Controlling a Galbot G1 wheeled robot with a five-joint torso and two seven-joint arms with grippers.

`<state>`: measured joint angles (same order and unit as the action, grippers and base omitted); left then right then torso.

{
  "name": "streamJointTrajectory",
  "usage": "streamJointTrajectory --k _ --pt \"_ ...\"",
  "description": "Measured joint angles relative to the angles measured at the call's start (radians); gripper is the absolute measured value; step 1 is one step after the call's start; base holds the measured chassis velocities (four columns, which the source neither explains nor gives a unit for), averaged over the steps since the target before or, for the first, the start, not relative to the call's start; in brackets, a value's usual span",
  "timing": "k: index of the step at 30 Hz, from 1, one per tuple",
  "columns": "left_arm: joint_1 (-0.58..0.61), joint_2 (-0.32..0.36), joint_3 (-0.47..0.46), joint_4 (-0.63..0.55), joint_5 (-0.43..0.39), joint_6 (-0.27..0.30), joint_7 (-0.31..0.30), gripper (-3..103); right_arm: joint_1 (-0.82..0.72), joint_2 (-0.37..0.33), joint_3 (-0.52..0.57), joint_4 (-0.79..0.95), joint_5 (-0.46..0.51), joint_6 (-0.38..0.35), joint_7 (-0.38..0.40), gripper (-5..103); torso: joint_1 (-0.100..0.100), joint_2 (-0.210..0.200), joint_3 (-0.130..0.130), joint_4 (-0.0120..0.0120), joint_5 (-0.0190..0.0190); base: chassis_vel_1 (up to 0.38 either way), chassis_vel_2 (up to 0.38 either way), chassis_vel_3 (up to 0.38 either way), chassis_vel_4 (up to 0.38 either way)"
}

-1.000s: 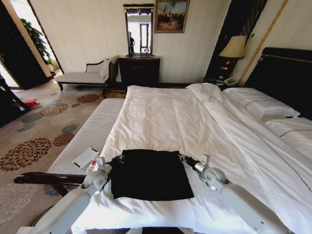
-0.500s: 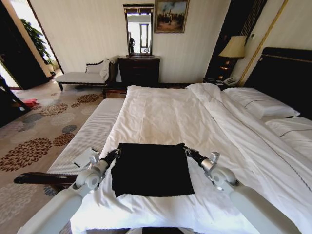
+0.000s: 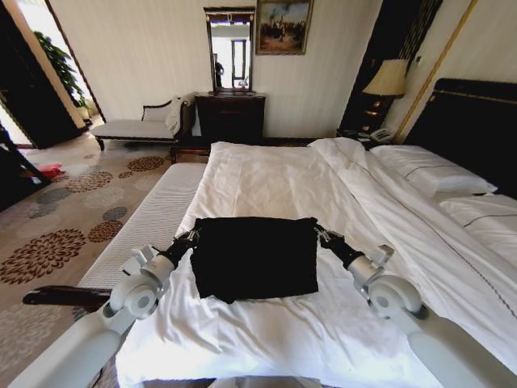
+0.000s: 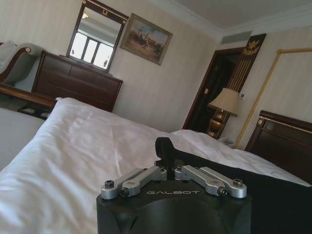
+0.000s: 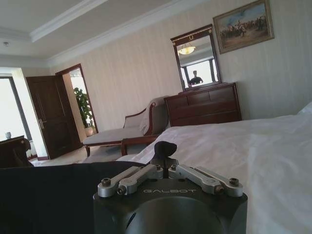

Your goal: Fold the clothes on the bed.

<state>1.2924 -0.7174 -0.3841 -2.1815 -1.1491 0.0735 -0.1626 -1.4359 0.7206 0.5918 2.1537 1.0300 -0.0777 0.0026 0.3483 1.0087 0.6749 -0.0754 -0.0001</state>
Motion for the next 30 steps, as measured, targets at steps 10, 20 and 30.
streamJointTrajectory --k 10,20,30 --pt "0.231 -0.044 -0.194 -0.197 0.000 -0.004 0.004 2 -0.209 0.023 0.212 0.169 0.020 -0.001 0.000 0 0.000 0.000 0.000 0.0001 0.0003 0.000 0.000 0.000 0.000" --pt "0.324 -0.075 -0.267 -0.253 -0.009 -0.001 0.004 2 -0.280 0.041 0.253 0.230 0.029 -0.023 0.021 0 0.000 0.000 0.000 0.0000 0.0001 0.000 0.000 0.000 0.000" --pt "0.030 -0.067 -0.019 0.065 -0.008 0.018 -0.032 2 0.015 -0.006 -0.013 -0.068 0.042 -0.050 0.035 0 0.000 0.000 0.000 -0.0001 0.0000 0.000 0.000 0.000 0.000"
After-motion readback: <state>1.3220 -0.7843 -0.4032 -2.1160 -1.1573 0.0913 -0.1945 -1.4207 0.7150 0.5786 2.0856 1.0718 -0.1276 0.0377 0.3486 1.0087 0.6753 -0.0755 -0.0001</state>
